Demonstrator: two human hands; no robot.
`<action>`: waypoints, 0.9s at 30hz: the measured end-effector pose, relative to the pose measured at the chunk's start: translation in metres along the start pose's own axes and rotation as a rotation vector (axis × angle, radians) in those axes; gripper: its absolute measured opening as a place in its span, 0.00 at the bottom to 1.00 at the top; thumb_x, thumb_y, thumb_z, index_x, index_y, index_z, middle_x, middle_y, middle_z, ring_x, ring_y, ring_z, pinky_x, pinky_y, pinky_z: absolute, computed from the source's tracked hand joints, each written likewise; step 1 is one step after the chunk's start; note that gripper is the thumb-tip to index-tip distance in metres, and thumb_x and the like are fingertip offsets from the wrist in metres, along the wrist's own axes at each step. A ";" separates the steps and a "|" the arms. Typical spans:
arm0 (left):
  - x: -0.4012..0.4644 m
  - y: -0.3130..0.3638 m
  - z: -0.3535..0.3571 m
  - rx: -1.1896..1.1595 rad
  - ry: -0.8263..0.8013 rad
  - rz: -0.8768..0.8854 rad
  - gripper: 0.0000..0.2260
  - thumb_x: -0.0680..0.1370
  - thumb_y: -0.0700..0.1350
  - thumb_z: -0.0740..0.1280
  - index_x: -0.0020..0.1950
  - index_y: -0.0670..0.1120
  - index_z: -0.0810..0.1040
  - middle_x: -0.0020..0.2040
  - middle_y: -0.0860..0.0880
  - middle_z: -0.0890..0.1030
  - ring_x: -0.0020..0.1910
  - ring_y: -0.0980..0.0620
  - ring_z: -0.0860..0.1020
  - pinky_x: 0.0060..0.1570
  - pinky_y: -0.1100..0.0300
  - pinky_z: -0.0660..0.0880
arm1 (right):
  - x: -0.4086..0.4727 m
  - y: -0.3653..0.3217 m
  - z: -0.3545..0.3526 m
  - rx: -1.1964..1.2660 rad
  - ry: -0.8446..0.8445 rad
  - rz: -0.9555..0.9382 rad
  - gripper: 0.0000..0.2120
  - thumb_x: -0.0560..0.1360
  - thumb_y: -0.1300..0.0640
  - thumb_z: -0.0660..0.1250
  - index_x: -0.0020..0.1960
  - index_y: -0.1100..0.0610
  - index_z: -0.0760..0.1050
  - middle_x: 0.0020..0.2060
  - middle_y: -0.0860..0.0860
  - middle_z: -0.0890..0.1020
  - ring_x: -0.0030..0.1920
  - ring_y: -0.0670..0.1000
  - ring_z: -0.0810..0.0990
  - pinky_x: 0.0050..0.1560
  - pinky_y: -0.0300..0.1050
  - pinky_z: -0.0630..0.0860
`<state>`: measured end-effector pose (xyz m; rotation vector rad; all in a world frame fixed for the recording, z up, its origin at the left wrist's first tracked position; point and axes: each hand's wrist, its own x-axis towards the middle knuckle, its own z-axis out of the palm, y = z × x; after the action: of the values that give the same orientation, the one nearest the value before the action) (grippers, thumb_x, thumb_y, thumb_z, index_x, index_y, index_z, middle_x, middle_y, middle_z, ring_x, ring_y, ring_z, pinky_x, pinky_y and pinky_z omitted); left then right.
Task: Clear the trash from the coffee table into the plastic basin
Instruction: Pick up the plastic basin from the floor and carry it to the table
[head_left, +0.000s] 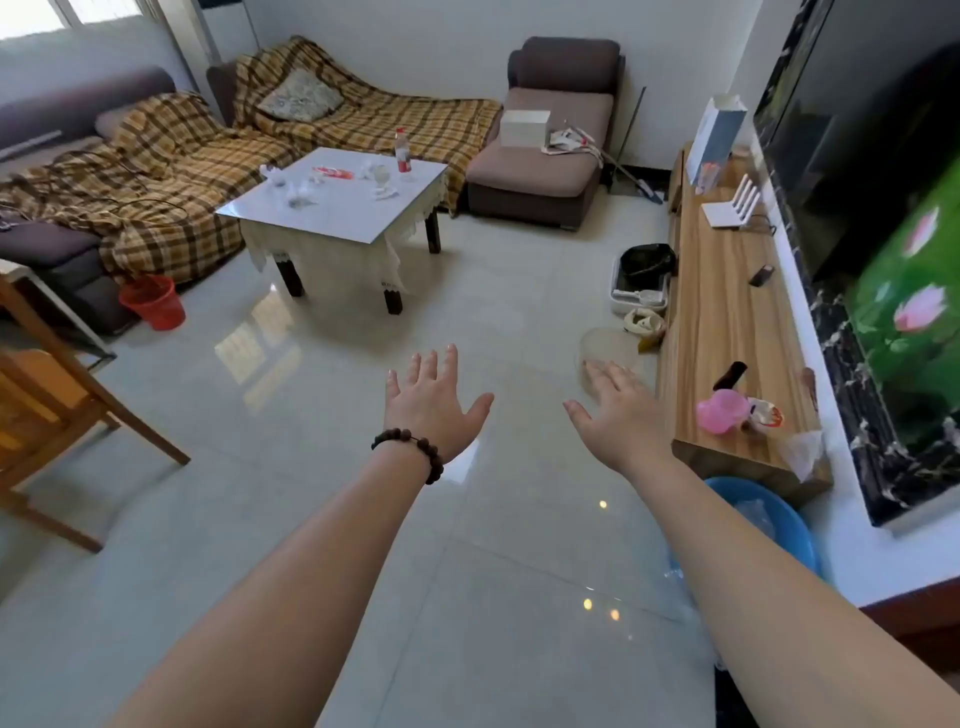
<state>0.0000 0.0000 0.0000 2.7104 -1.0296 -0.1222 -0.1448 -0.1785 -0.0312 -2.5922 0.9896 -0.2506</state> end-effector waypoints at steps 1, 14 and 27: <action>0.002 0.007 0.003 0.009 0.000 0.005 0.36 0.77 0.65 0.51 0.79 0.49 0.46 0.80 0.45 0.54 0.79 0.48 0.49 0.76 0.45 0.44 | 0.000 0.007 -0.002 0.001 0.010 0.005 0.31 0.77 0.40 0.55 0.76 0.53 0.57 0.76 0.54 0.59 0.77 0.54 0.54 0.76 0.54 0.54; 0.088 0.079 0.066 0.034 -0.028 0.098 0.37 0.75 0.67 0.50 0.79 0.49 0.46 0.80 0.46 0.55 0.79 0.47 0.50 0.75 0.45 0.46 | 0.059 0.093 -0.013 0.000 -0.003 0.112 0.30 0.77 0.41 0.56 0.76 0.52 0.57 0.76 0.54 0.59 0.76 0.54 0.55 0.75 0.55 0.55; 0.332 0.099 0.116 0.020 -0.173 0.146 0.37 0.76 0.66 0.50 0.79 0.49 0.47 0.80 0.46 0.55 0.79 0.47 0.50 0.75 0.45 0.46 | 0.280 0.133 0.001 -0.011 -0.082 0.276 0.29 0.78 0.44 0.57 0.75 0.54 0.58 0.77 0.56 0.57 0.76 0.55 0.54 0.74 0.52 0.52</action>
<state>0.1659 -0.3144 -0.0853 2.6679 -1.2789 -0.3267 -0.0186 -0.4583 -0.0725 -2.4164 1.3024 -0.0673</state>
